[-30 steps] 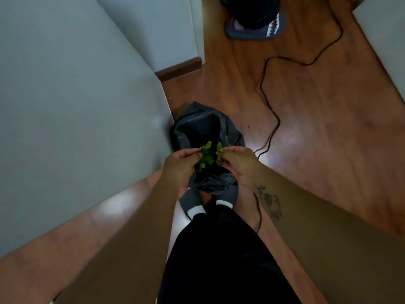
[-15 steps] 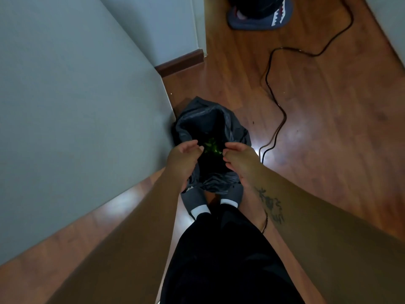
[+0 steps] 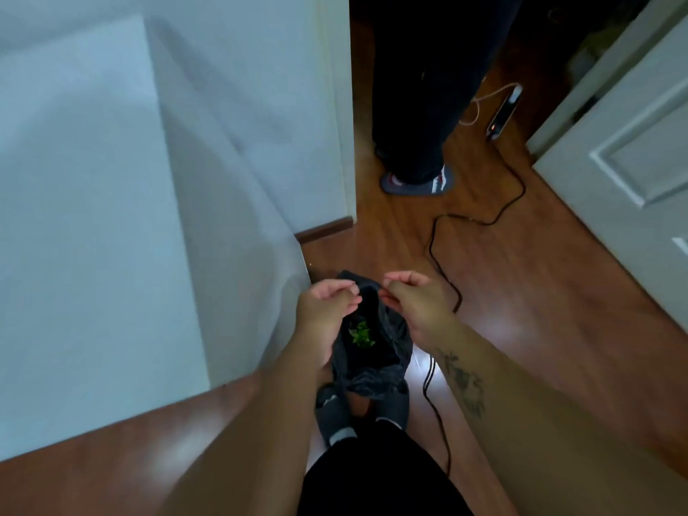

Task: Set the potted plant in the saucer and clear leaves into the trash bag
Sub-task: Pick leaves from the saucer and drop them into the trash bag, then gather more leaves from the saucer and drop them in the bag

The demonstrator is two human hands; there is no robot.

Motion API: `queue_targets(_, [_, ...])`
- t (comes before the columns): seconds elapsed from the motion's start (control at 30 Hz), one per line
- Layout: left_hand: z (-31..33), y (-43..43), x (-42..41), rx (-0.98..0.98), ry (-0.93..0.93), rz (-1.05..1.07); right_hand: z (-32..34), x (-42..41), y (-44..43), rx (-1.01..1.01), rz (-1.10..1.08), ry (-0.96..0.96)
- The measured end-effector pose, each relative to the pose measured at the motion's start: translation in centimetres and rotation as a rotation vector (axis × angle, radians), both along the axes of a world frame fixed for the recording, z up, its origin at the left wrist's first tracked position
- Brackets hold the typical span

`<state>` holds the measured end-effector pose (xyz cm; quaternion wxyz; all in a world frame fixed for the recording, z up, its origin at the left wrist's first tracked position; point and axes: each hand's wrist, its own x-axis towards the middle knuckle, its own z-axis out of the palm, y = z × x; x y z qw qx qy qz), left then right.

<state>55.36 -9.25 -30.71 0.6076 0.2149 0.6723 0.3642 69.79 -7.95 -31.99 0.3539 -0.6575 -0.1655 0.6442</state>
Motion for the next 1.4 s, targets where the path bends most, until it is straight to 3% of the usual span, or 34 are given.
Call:
queue_targets(0.4, [19.1,3.6,-3.9,0.327,0.041,0.082,20.6,-3.3,5.7,0.395,0.164,-0.055])
queue_targets(0.63, [25.0,2.1,-11.8,0.436,0.125,0.133,24.3,-10.2,6.9,0.491,0.315,-0.152])
queue_targets(1.03, [26.6,-4.2,-33.4,0.433,0.33,0.299,27.3,-29.0,4.2,0.646,0.612,-0.16])
queue_targets(1.2, [26.2,-5.3,-43.0,0.411,0.433,0.364,27.1,-37.3,3.6,0.778,0.707,-0.291])
queue_targets(1.4, [24.6,-4.8,-52.4,0.353,0.587,0.405,26.7,-47.8,2.3,1.094,0.939,-0.556])
